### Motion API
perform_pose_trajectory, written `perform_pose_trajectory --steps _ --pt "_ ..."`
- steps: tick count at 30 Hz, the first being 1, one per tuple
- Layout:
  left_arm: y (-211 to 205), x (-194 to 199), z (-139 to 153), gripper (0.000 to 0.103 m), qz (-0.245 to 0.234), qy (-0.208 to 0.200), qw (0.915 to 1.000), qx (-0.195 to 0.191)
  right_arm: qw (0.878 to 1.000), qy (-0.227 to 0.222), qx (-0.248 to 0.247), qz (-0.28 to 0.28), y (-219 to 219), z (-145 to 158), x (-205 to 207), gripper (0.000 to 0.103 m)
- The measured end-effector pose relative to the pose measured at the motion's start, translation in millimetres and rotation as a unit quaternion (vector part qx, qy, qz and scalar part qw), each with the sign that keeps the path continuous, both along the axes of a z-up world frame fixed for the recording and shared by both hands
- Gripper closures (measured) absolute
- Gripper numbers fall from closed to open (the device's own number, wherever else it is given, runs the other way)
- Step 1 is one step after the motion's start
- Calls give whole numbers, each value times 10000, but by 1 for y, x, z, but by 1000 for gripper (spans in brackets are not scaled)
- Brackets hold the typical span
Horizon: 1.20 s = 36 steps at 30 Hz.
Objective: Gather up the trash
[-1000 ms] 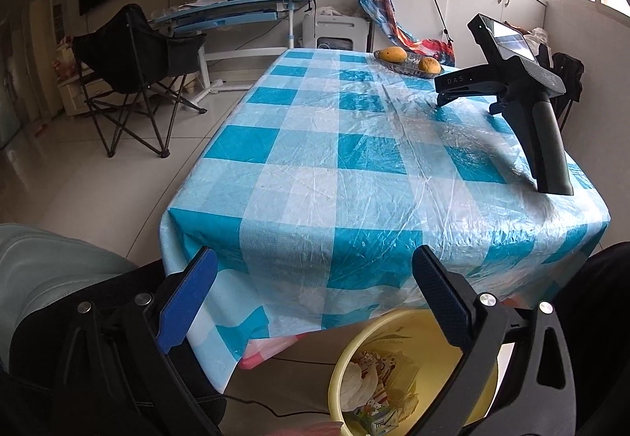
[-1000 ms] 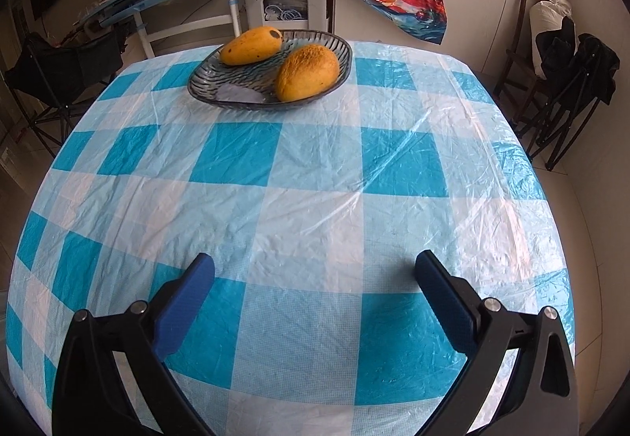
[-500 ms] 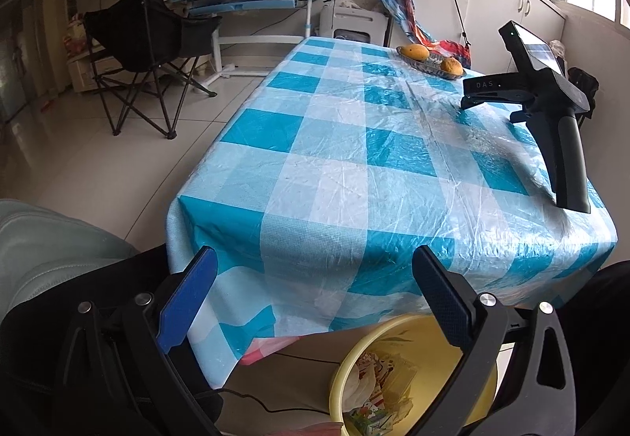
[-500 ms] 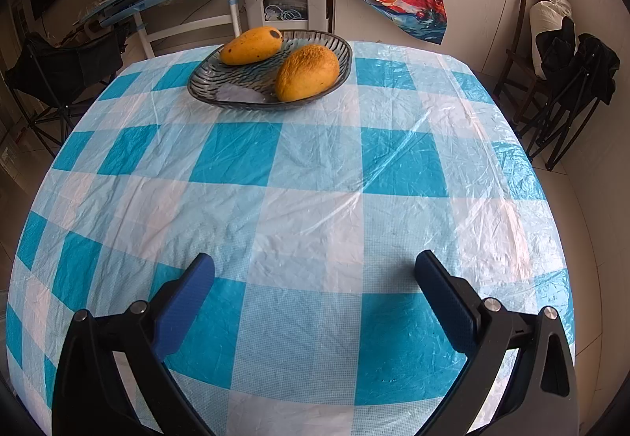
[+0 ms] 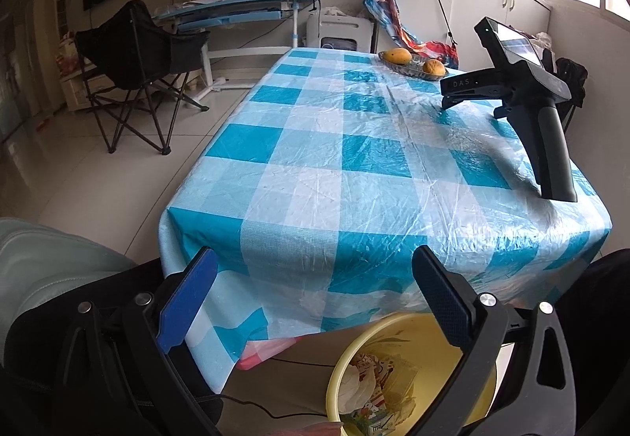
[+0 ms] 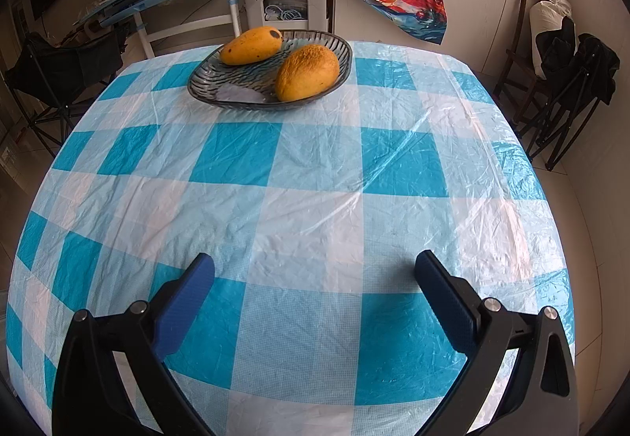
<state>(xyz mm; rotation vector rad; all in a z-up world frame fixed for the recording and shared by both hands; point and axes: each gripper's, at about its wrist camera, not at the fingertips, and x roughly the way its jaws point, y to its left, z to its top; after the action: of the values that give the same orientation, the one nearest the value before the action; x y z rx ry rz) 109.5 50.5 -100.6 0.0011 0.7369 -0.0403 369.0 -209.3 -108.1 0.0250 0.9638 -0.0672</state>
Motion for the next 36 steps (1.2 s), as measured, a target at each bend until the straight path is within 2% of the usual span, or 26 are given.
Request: perform_pose_trajectory --steps 11,36 --pt "15 8 -3 7 226 147 9992 -287 10000 -2 -1 -1 0 0 0 6" --pt "-2 -6 13 7 15 -307 9993 232 10000 -4 -2 -2 0 0 0 6"
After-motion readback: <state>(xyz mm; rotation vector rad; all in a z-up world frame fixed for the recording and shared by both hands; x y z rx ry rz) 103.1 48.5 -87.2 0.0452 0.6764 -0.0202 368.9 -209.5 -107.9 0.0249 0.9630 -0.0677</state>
